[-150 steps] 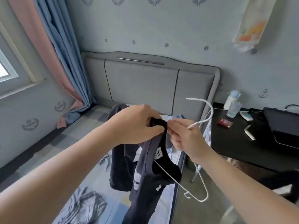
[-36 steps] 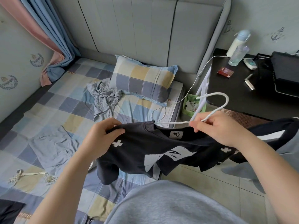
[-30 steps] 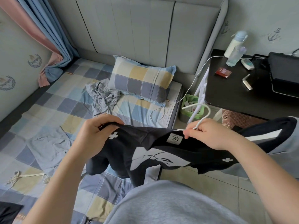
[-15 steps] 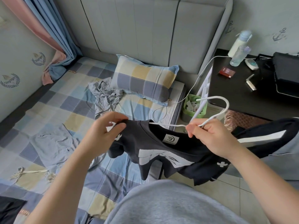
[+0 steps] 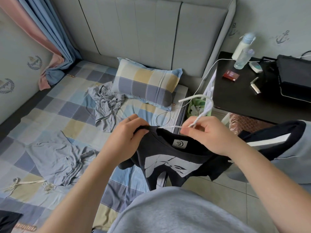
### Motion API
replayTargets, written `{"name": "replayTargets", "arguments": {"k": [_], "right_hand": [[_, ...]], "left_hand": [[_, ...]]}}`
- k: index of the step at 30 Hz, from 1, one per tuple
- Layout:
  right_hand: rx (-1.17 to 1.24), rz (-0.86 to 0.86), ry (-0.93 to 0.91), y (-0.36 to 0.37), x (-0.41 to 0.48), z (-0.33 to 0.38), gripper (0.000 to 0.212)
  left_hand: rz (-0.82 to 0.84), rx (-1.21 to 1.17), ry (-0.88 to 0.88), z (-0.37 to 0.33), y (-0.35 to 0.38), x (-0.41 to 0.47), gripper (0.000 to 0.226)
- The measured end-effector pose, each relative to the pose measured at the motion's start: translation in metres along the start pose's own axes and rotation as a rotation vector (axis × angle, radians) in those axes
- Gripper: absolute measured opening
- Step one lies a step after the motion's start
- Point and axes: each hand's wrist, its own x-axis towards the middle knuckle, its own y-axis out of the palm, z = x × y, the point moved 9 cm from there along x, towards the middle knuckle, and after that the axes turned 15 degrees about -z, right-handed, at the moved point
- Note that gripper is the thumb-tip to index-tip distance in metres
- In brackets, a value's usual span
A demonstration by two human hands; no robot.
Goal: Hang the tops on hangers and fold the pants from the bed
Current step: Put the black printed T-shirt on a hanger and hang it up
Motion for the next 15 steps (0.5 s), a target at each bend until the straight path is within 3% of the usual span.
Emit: {"name": "replayTargets", "arguments": {"k": [1, 4, 5, 7, 9, 15], "right_hand": [[-0.009, -0.006, 0.009, -0.006, 0.001, -0.007, 0.007], [-0.091, 0.074, 0.134, -0.024, -0.003, -0.05, 0.04], [-0.111, 0.116, 0.222, -0.029, -0.008, -0.07, 0.04], [-0.165, 0.194, 0.37, -0.037, -0.02, -0.108, 0.021], [-0.255, 0.207, 0.388, -0.043, -0.026, -0.129, 0.007], [-0.218, -0.058, 0.339, -0.055, -0.02, -0.132, 0.008]], "left_hand": [[-0.024, -0.013, -0.021, 0.004, -0.003, 0.001, 0.012], [-0.099, -0.018, -0.082, 0.019, -0.018, 0.005, 0.012], [-0.118, -0.019, -0.097, 0.025, -0.024, 0.006, 0.013], [-0.148, -0.019, -0.118, 0.035, -0.034, 0.008, 0.014], [-0.168, -0.012, -0.129, 0.043, -0.04, 0.009, 0.014], [-0.255, 0.041, -0.099, 0.056, -0.046, 0.005, 0.015]]}}
